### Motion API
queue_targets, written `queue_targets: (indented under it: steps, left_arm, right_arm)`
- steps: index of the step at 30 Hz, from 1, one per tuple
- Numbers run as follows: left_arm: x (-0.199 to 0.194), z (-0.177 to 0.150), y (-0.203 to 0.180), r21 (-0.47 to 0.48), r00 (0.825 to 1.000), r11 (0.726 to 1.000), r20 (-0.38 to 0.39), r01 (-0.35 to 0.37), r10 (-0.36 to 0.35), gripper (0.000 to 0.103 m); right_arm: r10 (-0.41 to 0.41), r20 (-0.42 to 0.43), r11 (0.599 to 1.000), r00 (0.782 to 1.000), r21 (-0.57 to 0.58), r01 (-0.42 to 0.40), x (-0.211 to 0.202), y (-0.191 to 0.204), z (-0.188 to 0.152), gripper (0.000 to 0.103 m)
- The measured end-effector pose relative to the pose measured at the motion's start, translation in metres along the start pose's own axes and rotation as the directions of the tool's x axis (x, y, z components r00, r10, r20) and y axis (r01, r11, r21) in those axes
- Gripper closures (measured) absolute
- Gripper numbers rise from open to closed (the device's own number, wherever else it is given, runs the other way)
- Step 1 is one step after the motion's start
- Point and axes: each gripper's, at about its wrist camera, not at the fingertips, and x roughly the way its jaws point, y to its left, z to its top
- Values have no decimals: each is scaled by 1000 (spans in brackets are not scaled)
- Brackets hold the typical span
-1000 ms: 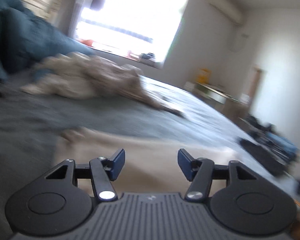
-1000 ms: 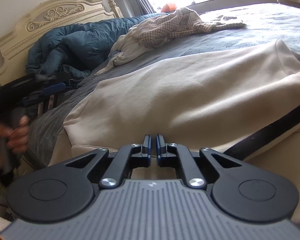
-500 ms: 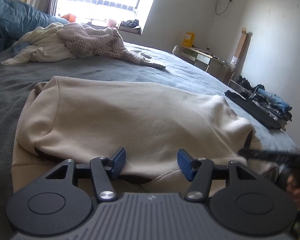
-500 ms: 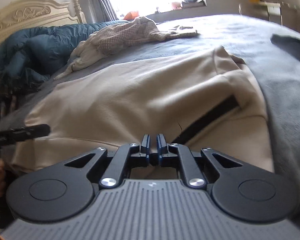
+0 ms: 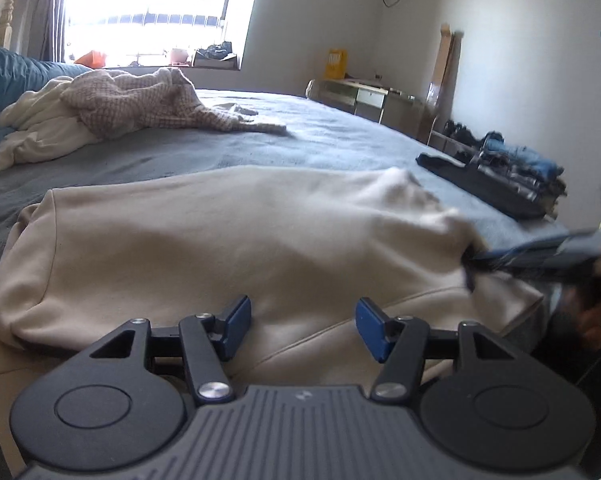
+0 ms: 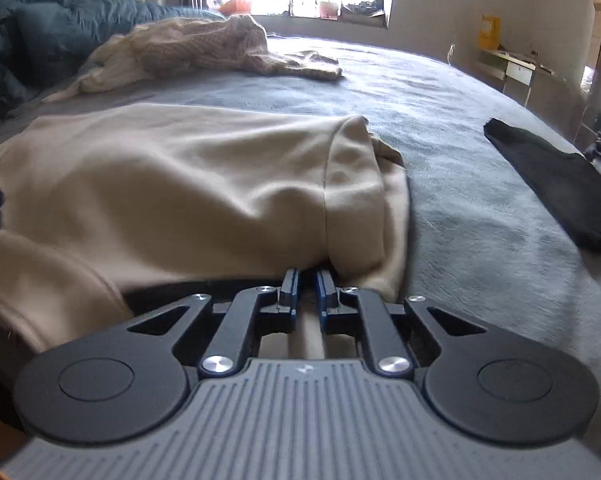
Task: Fold clothes
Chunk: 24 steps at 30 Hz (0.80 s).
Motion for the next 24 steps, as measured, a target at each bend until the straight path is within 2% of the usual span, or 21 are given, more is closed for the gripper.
queue_targets:
  steps: [3,6,8,9,12,15,24]
  left_arm:
    - [0,-1,5,-11,1000,1000,-2,8,-8,43]
    - [1,-3,10,-24,1000,1000,-2,11,-11,43]
    - [1,-4,9,-17,1000,1000,0,9,-9,43]
    - [1,-5,9,-7,1000,1000,2,8,-8,43]
    - [2,-7,8,14,1000,1000,8,11,-11,43]
    - [4,-8,10,19,1000,1000,9,19,-19,43]
    - [4,-9,14,16,999,999,13,31,-31,43]
  right_arm:
    - [29,64,999,998,22,-30,-23,-5,16,94]
    - [95,80,994,992,-52,-91,-14,11,27,94]
    - [141,86,986,986,-105,-131,-7,22,34,94]
    - [150,30,981,988,-126,-145,6,25,31,94]
    - [139,-26,975,990,-174,-141,18,20,6,94]
    - [137,-73,979,988,-143,-146,1,12,22,93]
    - [43,33,982,999,-185,-36,25,9,43,88]
